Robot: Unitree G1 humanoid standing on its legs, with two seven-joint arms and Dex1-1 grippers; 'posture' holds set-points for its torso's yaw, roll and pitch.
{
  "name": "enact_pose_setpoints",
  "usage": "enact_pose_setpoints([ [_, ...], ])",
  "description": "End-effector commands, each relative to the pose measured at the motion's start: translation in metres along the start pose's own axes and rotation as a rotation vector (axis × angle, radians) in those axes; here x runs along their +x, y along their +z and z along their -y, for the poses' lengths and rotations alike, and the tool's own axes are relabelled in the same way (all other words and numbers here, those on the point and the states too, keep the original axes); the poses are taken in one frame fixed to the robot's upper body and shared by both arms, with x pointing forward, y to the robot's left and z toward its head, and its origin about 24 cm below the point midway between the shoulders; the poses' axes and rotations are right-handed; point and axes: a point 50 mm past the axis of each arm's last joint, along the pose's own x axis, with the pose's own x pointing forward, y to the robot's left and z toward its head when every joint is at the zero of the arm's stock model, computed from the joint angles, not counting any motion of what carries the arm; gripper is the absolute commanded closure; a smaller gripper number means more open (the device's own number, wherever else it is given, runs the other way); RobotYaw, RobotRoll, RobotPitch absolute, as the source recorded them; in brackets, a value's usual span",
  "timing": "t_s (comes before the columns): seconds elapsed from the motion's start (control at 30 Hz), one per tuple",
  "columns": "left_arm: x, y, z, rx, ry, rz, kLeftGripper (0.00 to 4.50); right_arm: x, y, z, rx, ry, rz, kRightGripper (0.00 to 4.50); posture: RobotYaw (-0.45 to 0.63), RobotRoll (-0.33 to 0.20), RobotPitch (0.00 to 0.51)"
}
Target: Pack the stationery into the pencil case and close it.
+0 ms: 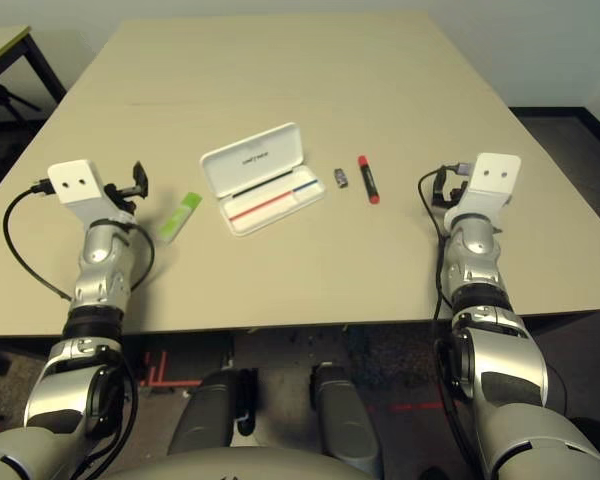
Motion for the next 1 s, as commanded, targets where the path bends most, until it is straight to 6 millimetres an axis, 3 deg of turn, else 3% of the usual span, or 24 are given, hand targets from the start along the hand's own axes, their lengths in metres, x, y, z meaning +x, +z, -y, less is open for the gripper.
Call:
enact_pose_setpoints([
  [0.03, 0.0, -0.004, 0.001, 0.014, 0.0, -0.008, 0.01, -0.001, 0.001, 0.003, 0.009, -0.009, 0.014, 0.0, -0.1, 0.0, 0.106],
  [0.23, 0.005, 0.006, 0.005, -0.003, -0.042, 0.013, 0.01, -0.001, 0.004, -0.003, 0.023, 0.033, 0.027, 0.0, -0.11, 0.0, 0.118],
  [0.4, 0.01, 0.032, 0.004, -0.005, -0.147, 0.068, 0.01, -0.002, 0.009, -0.003, 0.002, 0.136, 0.046, 0.0, -0.09, 0.0, 0.105],
  [0.7, -0.005, 0.065, 0.034, 0.13, -0.621, -0.018, 0.01, 0.003, 0.049, -0.01, -0.063, 0.601, 0.111, 0.0, -0.08, 0.0, 0.13],
  [1.0, -0.037, 0.072, 0.075, 0.209, -0.988, -0.254, 0.01, -0.004, 0.082, -0.01, -0.141, 0.956, 0.167, 0.0, -0.07, 0.0, 0.15],
])
